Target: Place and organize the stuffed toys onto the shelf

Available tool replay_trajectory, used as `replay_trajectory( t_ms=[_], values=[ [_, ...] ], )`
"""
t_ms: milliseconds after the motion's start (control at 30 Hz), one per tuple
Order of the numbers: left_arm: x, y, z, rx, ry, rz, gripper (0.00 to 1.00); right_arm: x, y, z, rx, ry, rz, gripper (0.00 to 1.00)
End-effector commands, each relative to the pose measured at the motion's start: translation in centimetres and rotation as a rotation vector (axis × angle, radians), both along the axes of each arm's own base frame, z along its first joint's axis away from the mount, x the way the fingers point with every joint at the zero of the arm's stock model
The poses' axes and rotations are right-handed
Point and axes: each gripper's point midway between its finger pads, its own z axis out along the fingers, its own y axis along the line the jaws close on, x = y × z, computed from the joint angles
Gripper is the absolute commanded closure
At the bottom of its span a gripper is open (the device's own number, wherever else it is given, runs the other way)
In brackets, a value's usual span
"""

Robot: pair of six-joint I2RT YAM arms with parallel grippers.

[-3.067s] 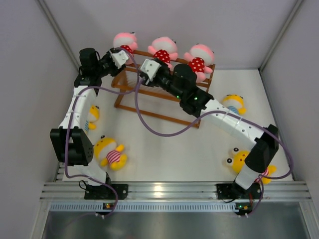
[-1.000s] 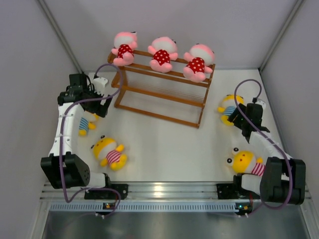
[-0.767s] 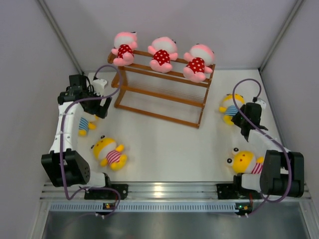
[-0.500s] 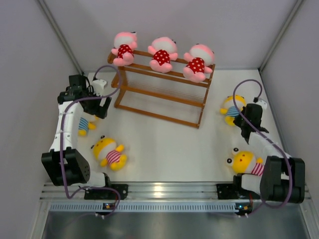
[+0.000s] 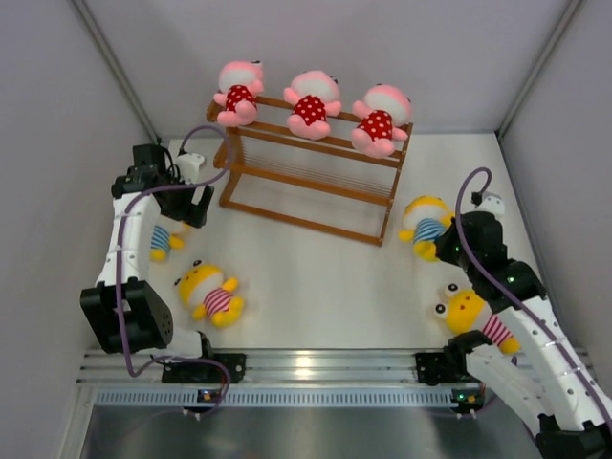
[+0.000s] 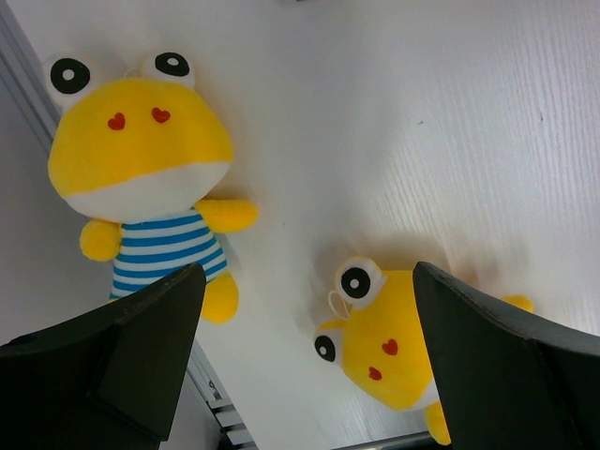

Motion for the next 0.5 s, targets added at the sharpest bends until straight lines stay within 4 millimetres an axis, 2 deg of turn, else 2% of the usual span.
replay_trajectory(
  t_ms=[0, 167, 233, 267, 300, 333, 400, 433, 467],
  values=[
    [0.8, -0.1, 0.5, -0.022, -0.043, 0.004, 0.02, -2.8, -0.2, 1.2, -0.036, 0.093, 0.032, 1.00],
    [0.3, 0.0, 0.5, -0.006, -0.046, -0.002, 0.02, -5.1, 2.8, 2.1, -0.031, 0.229, 0.277, 1.00],
    [0.1, 0.4, 0.2, 0.015, -0.039, -0.003, 0.02, -6.3, 3.1, 4.0, -0.065, 0.243, 0.386, 1.00],
    [-0.1, 0.4, 0.2, 0.020, -0.037, -0.004, 0.02, -6.8, 4.4, 5.8, -0.027, 0.212, 0.469, 1.00],
    [-0.1, 0.5, 0.1, 0.026, -0.033, -0.002, 0.02, -7.1, 4.9, 6.4, -0.031, 0.195, 0.534, 1.00],
    [-0.2, 0.6, -0.1, 0.029, -0.029, -0.005, 0.02, -7.7, 6.4, 7.4, 0.023, 0.171, 0.618, 1.00],
    [-0.2, 0.4, -0.2, 0.021, -0.026, -0.008, 0.02, -8.2, 7.9, 9.1, 0.078, 0.107, 0.695, 1.00],
    [-0.2, 0.3, -0.2, 0.014, -0.026, -0.005, 0.02, -7.8, 9.2, 10.5, 0.126, 0.026, 0.745, 1.00],
    [-0.1, 0.3, -0.3, 0.009, -0.025, -0.007, 0.02, -7.7, 9.8, 10.4, 0.157, 0.002, 0.760, 1.00]
  ],
)
